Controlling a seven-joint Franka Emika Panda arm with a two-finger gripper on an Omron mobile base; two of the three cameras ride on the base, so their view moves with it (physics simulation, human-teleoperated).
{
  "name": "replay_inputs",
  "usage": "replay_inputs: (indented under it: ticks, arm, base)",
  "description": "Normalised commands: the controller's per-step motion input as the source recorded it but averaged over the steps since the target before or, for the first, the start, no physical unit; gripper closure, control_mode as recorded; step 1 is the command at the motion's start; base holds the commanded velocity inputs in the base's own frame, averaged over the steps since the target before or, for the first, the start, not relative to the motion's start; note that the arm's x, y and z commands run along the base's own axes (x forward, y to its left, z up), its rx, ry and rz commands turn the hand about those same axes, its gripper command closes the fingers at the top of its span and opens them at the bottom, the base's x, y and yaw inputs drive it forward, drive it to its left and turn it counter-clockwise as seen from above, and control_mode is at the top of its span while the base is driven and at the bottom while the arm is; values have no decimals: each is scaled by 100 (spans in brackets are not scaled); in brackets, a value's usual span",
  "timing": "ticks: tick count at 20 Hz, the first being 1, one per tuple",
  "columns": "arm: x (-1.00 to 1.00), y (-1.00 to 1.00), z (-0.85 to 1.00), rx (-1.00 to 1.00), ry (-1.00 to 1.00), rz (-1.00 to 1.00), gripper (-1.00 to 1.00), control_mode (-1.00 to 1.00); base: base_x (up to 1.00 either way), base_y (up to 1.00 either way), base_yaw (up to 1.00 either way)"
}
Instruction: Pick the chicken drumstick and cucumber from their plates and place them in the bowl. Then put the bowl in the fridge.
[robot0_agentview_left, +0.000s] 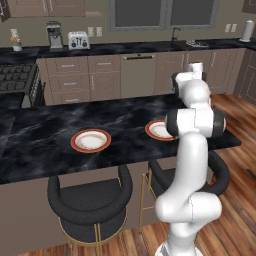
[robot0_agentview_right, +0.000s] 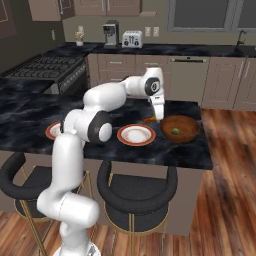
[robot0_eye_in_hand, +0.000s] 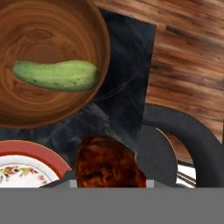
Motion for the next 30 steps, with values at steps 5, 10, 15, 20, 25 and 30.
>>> replay_inputs:
  ticks: [5, 10, 15, 20, 25, 30]
  arm:
    - [35, -59, 0, 13, 0, -5, 100, -100]
    - [31, -32, -23, 6, -11, -1, 100, -100]
    - [29, -13, -29, 0, -21, 0, 100, -100]
    - [18, 1, -42, -12, -30, 0, 100, -100]
    - [10, 0, -47, -21, -22, 0, 100, -100]
    - [1, 2, -57, -22, -6, 0, 100, -100]
  base:
    - [0, 0, 0]
    - [0, 0, 0]
    - [0, 0, 0]
    - [0, 0, 0]
    - [0, 0, 0]
    - [0, 0, 0]
